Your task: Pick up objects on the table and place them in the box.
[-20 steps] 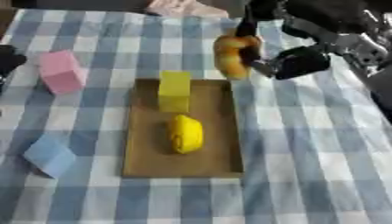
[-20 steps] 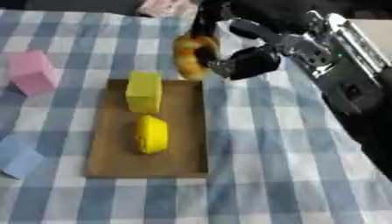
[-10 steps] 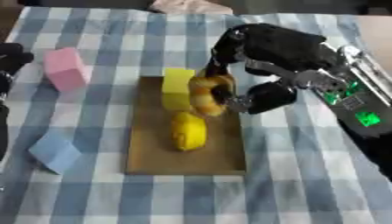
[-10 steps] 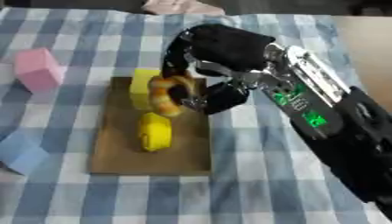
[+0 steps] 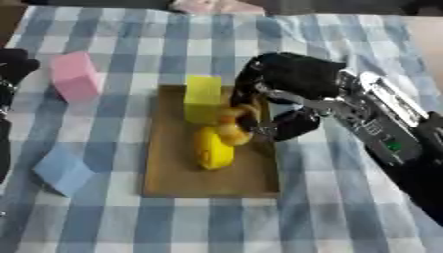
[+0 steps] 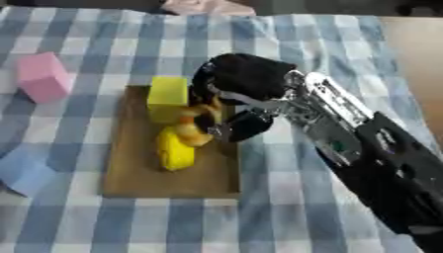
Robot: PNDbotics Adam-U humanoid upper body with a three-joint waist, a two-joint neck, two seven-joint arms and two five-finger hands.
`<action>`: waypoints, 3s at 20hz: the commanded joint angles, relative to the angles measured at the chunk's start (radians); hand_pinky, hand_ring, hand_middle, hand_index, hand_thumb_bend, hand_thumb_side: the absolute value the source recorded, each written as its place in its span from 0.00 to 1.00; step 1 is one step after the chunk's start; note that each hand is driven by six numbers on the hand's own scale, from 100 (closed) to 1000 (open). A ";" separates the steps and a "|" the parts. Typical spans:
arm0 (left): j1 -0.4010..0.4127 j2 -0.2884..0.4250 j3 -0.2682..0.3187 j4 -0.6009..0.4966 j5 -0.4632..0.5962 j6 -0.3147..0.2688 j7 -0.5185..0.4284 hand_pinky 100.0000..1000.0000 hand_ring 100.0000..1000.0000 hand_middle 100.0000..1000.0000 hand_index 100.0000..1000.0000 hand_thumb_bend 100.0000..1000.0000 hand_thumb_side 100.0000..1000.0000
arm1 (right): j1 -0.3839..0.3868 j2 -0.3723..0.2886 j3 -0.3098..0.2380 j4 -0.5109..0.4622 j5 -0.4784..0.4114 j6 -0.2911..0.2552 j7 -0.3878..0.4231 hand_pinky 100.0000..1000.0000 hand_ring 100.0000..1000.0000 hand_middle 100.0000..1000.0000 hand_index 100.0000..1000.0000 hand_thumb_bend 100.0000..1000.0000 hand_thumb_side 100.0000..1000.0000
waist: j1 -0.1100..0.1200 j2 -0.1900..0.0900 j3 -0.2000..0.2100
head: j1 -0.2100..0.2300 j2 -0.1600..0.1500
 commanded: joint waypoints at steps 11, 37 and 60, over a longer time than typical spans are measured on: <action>-0.006 0.009 0.003 -0.018 0.002 0.004 -0.003 0.92 0.71 0.64 0.82 0.00 0.73 | -0.002 -0.030 -0.016 -0.025 0.060 -0.031 0.096 0.90 0.93 0.82 0.97 0.00 0.21 | 0.003 -0.026 -0.006 | 0.003 -0.009; -0.016 0.066 0.009 -0.018 -0.024 -0.013 -0.004 0.92 0.72 0.65 0.83 0.00 0.66 | 0.140 -0.273 -0.359 -0.396 -0.435 0.171 -0.159 0.84 0.74 0.69 0.91 0.00 0.19 | 0.019 -0.063 -0.052 | 0.047 -0.004; 0.058 0.736 -0.050 -0.018 -0.696 -0.193 -0.433 0.97 0.90 0.82 0.92 0.19 0.52 | 0.461 -0.384 -0.580 -0.397 -0.542 0.172 -0.535 0.84 0.71 0.66 0.88 0.00 0.38 | 0.055 -0.065 -0.087 | 0.058 0.024</action>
